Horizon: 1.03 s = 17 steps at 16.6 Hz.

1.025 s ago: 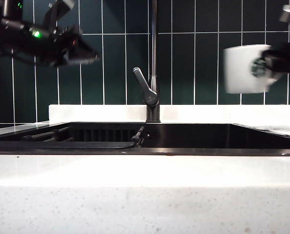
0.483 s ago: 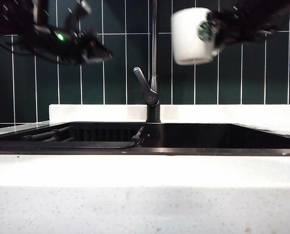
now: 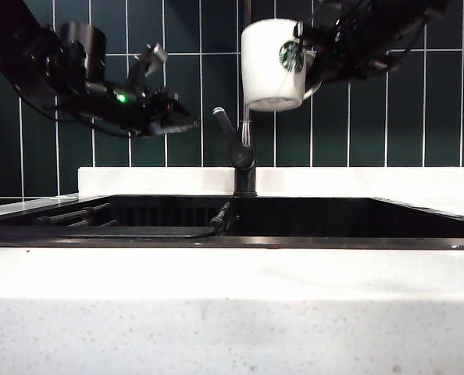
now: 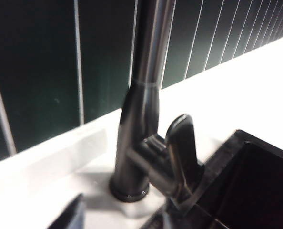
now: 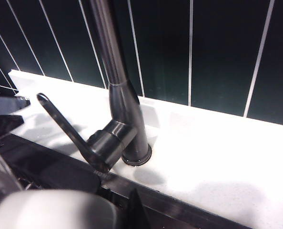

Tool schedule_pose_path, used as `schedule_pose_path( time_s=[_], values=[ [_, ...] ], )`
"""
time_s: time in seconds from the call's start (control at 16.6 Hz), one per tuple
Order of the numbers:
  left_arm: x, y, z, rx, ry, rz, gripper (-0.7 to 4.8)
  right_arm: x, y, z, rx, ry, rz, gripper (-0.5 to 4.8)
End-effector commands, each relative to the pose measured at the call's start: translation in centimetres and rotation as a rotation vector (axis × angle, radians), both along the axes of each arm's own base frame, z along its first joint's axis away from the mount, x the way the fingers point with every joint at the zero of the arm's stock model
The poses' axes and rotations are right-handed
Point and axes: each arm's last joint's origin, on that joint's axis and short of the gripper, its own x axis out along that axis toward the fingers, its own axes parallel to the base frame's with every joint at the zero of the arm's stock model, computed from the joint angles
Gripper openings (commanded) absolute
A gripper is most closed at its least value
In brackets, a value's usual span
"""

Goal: Pick up the mug next to the sink, go to the faucet to get some water, pour the water into the sink, and finally put the mug back to its place.

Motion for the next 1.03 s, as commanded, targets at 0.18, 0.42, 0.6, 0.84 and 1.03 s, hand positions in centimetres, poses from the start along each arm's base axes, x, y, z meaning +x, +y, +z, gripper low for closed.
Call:
schedule_pose_path(
  time_s=[0.18,0.42,0.6,0.84,1.03],
  values=[
    [0.3,-1.5,1.5,-0.019,-0.091,-0.082,2.15,1.5,1.2,2.0,0.096,-0.071,0.066,-0.01],
    [0.2,-2.6,1.7,-0.028,-0.133,-0.111,2.15,1.6,2.1,2.3,0.101,-0.081,0.101,-0.01],
    [0.8,-3.5,1.6,-0.044,-0.145,-0.188,2.15,1.5,2.3,2.1,0.093,-0.055,0.117,-0.01],
    [0.9,-4.3,2.6,-0.063,-0.153,-0.263,2.14,1.4,2.3,2.0,0.088,-0.044,0.124,-0.01],
    [0.7,-4.4,2.1,-0.071,-0.074,-0.360,2.14,1.4,2.3,2.0,0.084,-0.046,0.132,-0.01]
  ],
)
